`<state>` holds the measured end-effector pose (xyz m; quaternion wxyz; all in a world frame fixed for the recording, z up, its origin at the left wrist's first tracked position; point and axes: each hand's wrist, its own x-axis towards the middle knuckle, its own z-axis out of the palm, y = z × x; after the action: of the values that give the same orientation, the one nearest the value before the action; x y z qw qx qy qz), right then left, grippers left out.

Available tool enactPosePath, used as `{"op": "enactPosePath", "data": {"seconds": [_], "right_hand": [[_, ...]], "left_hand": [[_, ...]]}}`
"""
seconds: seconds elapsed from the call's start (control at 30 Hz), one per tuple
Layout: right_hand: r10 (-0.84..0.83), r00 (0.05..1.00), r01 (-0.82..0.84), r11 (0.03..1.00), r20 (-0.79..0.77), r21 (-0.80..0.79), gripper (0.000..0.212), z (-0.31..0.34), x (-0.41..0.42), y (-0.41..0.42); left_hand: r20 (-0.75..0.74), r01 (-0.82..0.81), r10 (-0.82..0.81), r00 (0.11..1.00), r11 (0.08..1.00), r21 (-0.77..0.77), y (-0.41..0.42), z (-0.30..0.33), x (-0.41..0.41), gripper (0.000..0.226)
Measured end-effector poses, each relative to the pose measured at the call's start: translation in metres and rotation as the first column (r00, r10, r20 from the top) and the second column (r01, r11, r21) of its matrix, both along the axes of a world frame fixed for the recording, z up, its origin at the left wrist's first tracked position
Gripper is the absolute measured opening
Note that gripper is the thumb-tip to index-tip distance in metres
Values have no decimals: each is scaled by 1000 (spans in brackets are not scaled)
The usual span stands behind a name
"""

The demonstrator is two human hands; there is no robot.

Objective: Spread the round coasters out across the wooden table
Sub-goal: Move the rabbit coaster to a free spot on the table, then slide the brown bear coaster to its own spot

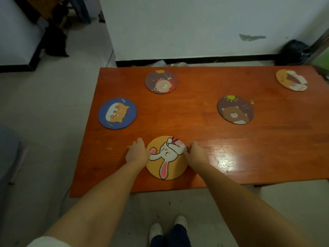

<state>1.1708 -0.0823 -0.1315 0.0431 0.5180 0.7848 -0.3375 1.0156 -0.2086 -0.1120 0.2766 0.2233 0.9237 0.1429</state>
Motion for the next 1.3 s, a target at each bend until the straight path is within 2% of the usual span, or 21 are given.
{"op": "enactPosePath", "data": {"seconds": [0.13, 0.4, 0.53, 0.63, 0.73, 1.0, 1.13, 1.3], "right_hand": [[-60, 998, 60, 998, 32, 18, 25, 19, 10, 19], [-199, 980, 200, 972, -25, 119, 23, 67, 64, 99], [-243, 968, 250, 958, -66, 144, 24, 75, 96, 145], [-213, 974, 221, 964, -74, 145, 23, 72, 116, 188], [-160, 985, 167, 976, -57, 139, 14, 68, 133, 232], [-37, 997, 33, 997, 64, 74, 31, 57, 159, 344], [20, 996, -21, 1000, 91, 10, 38, 41, 152, 367], [56, 997, -55, 998, 50, -14, 40, 21, 122, 369]], "left_hand": [[56, -22, 23, 998, 1000, -15, 13, 16, -4, 50], [7, 70, -72, 997, 980, 188, 86, 58, 13, 21], [17, 107, -114, 993, 968, 225, 139, 66, 37, 6], [20, 98, -106, 994, 965, 245, 181, 64, 61, 7], [41, 53, -64, 997, 973, 227, 220, 56, 86, 8], [66, -54, 44, 997, 987, 153, 304, 28, 138, 7], [80, -115, 108, 991, 990, 85, 325, 12, 141, 22], [65, -187, 185, 981, 982, 21, 346, 2, 131, 49]]}}
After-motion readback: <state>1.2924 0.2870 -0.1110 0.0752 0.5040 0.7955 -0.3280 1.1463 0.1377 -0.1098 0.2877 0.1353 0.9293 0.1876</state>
